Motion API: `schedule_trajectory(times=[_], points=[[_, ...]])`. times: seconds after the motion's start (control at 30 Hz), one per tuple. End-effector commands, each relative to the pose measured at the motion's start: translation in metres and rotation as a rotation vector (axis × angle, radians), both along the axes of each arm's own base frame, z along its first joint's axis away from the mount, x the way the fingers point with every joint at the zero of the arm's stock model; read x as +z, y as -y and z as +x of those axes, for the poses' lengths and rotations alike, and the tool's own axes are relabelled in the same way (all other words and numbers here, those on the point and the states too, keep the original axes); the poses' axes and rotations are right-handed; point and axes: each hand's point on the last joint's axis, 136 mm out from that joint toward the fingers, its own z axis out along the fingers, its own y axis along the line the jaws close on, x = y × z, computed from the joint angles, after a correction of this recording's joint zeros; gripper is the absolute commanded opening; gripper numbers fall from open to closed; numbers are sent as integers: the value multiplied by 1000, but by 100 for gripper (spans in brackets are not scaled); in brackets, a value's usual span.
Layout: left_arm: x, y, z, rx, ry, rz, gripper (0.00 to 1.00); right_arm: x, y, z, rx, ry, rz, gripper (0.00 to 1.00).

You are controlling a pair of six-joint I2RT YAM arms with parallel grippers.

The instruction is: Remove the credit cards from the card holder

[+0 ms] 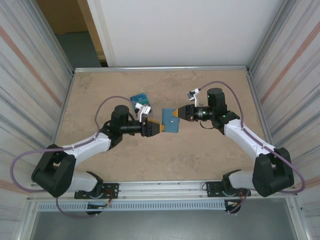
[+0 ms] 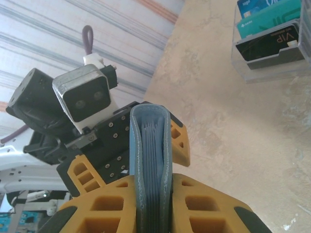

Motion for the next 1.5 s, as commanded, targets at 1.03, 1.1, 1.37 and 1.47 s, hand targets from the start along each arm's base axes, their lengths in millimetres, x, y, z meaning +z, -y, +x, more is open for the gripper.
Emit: schedule_trajectory(times=[1.03,1.1,1.37,1.47], points=[[-2,-17,35,257,119,138,0,-4,9,6,-377,98,-426,57],[-4,-15,36,251,108,132,0,-1,-2,3,-368,115,-432,56],[-4,-8,35,221,89,106,0,-8,-32,6,-342,121,-500,49],[-4,-8,34,216,89,104,0,-12,-36,13,-347,117,-509,48]])
